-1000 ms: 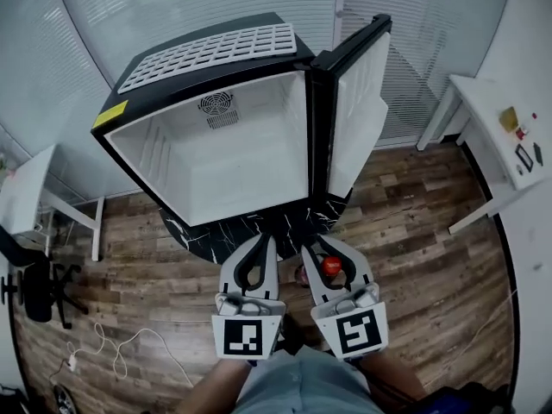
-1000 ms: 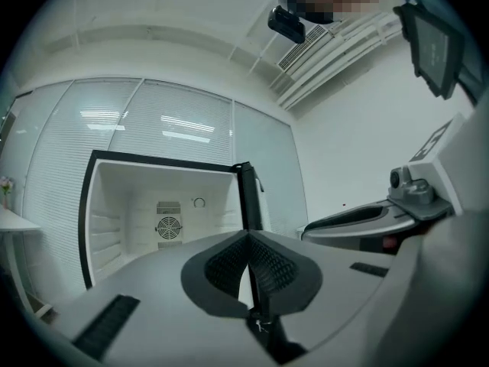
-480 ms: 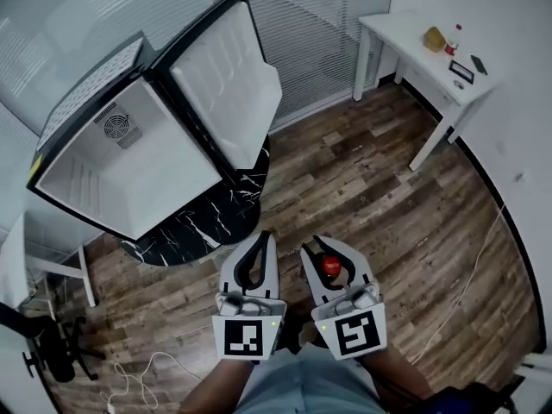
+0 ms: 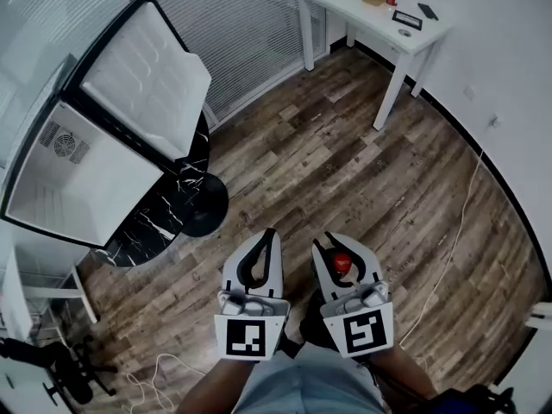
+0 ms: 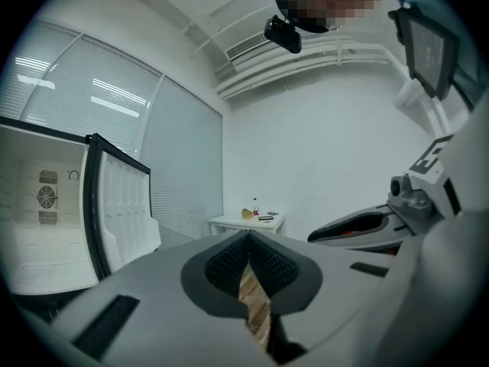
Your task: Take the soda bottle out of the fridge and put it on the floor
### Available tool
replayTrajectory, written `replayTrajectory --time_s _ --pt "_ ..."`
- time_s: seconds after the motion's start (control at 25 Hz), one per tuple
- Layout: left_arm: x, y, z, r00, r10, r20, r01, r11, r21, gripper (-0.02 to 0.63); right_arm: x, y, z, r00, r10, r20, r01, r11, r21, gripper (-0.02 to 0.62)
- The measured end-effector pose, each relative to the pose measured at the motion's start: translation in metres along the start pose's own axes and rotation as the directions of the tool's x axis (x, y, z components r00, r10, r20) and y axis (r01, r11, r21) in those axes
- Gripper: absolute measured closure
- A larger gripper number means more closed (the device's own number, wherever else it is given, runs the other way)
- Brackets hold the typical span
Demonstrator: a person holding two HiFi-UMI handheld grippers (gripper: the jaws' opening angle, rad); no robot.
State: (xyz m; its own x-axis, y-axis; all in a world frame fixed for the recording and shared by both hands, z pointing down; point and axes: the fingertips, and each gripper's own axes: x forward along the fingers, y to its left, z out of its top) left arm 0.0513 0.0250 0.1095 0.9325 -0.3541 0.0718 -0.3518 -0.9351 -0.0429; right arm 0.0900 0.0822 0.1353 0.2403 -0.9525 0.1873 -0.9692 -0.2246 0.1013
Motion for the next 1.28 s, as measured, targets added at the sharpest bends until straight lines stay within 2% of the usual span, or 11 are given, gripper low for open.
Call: replayTrajectory --time_s 0.24,0.48,0.92,1.28 --pt "0.014 -0.036 -0.014 0.998 -0.058 -0.037 0.059 0.998 0.035 0.589 -0.018 -0.021 -0.024 1.0 -0.02 -0.007 0.021 0.999 0.043 0.509" --pt "0.031 -0.054 -0.048 0.99 -0.109 -0.087 0.113 0.993 0.033 0.589 -0.017 -0.038 -0.055 0.998 -0.052 -0.023 0.054 0.996 0.073 0.511" --pt "0.057 -0.064 -0.129 0.963 -0.192 -0.19 0.204 0.978 0.046 0.589 -0.001 -0.051 -0.135 0.989 -0.099 -0.109 0.112 0.986 0.12 0.512" --pt "0.078 -0.058 -0.194 0.951 -0.227 -0.211 0.235 0.972 0.014 0.589 0.017 -0.048 -0.199 0.981 -0.127 -0.15 0.147 0.98 0.131 0.514"
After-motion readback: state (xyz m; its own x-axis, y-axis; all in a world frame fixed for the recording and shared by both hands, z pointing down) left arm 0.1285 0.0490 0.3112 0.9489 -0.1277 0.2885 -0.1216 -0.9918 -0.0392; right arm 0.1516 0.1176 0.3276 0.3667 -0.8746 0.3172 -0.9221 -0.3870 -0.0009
